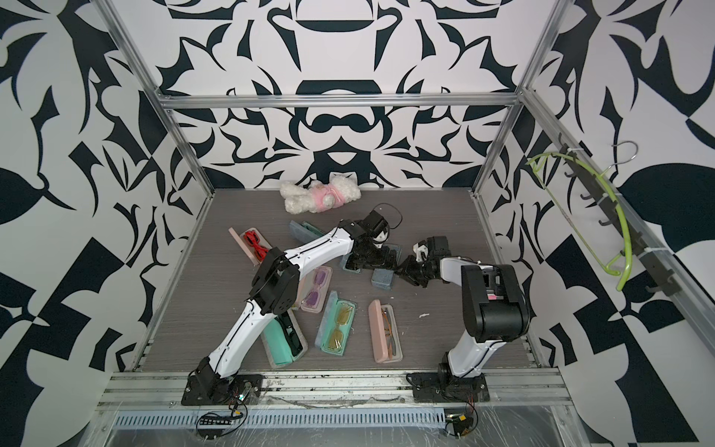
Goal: Close the glasses case
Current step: Close the glasses case at the center of the board.
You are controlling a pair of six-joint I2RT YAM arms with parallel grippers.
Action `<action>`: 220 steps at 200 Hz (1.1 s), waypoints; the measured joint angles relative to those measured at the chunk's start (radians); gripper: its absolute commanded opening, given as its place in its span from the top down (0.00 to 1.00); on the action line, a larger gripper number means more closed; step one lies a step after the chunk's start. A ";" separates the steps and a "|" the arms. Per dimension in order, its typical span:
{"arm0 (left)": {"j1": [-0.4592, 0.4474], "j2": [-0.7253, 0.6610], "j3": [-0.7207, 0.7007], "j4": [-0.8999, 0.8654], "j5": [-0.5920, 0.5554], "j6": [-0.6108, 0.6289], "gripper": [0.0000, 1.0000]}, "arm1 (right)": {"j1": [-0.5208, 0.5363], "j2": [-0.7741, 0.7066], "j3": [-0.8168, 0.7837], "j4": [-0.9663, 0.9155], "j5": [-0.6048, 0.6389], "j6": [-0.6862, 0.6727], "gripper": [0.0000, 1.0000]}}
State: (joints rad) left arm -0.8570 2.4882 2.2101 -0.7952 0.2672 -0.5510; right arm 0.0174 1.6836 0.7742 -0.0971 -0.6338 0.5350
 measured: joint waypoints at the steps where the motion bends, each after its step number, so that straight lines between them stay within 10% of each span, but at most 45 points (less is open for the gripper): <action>1: 0.000 0.001 0.001 -0.002 -0.001 0.001 0.14 | 0.000 0.000 0.000 0.000 0.000 0.000 0.69; 45: -0.002 0.014 0.026 -0.039 -0.024 0.014 0.32 | 0.000 0.002 0.000 0.005 -0.016 0.002 0.69; 128: -0.005 0.026 0.051 -0.062 -0.063 0.025 0.35 | -0.105 -0.126 0.001 -0.085 -0.038 -0.008 0.64; 191: -0.001 0.027 0.057 -0.037 -0.061 -0.028 0.00 | -0.144 -0.210 0.034 -0.194 -0.039 -0.023 0.63; 220: -0.001 0.026 0.054 0.010 -0.048 -0.058 0.01 | -0.144 -0.210 0.034 -0.216 -0.036 -0.023 0.63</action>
State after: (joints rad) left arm -0.8577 2.5141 2.2639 -0.7856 0.2195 -0.6090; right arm -0.1265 1.4738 0.8078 -0.3126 -0.6697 0.5117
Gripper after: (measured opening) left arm 0.992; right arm 0.369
